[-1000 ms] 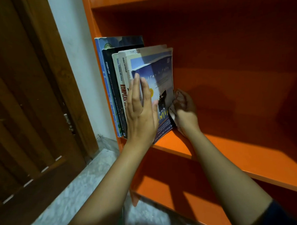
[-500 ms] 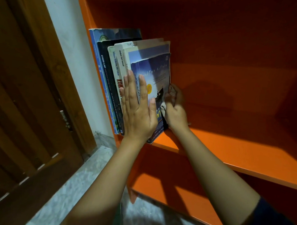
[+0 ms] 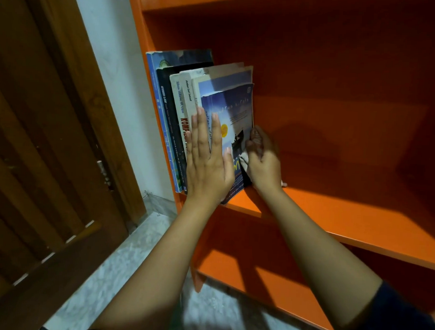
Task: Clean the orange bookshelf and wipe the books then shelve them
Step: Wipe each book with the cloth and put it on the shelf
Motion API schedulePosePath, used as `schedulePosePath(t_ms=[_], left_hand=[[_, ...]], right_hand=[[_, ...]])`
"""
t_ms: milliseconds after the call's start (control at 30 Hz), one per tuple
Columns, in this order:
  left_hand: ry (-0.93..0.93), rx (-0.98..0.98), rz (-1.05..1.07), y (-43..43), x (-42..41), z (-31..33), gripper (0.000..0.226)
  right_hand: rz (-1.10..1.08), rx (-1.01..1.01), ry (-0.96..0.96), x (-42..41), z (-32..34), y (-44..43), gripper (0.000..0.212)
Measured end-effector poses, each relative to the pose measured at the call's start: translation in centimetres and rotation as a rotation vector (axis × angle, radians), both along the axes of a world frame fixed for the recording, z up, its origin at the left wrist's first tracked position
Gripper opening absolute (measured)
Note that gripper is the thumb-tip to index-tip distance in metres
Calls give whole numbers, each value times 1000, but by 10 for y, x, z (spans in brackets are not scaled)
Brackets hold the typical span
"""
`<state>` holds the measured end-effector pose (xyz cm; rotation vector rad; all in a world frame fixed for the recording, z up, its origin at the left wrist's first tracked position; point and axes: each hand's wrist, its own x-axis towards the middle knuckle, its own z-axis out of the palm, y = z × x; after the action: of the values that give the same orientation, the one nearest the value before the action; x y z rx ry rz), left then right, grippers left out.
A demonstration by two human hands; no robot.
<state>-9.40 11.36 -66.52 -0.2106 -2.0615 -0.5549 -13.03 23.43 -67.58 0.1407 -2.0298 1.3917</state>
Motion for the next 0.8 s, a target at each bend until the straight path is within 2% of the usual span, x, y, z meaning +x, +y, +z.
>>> schedulePosePath(t_ms=[33,100,233,400,567,800], left_hand=[[87,-53,-17,-1,4,0,65],[134,-119,-40,-3,10,2,69],[62,-139,-52,-6,19,6,72],[10,-145,-86,-6,23,6,74],[48,-104,-137,-7,20,4,70],[169,-43,-76,0,5,-5,62]], right_hand=[[-24,19,-5,4,2,1,40],[-76,36,-27,12,6,1,40],[-129,55,-120,27,7,1,41],[-65,116,-211,35,4,-2,40],[-2,128,-201,32,4,-5,46],[-16,127,-139,21,0,-5,46]])
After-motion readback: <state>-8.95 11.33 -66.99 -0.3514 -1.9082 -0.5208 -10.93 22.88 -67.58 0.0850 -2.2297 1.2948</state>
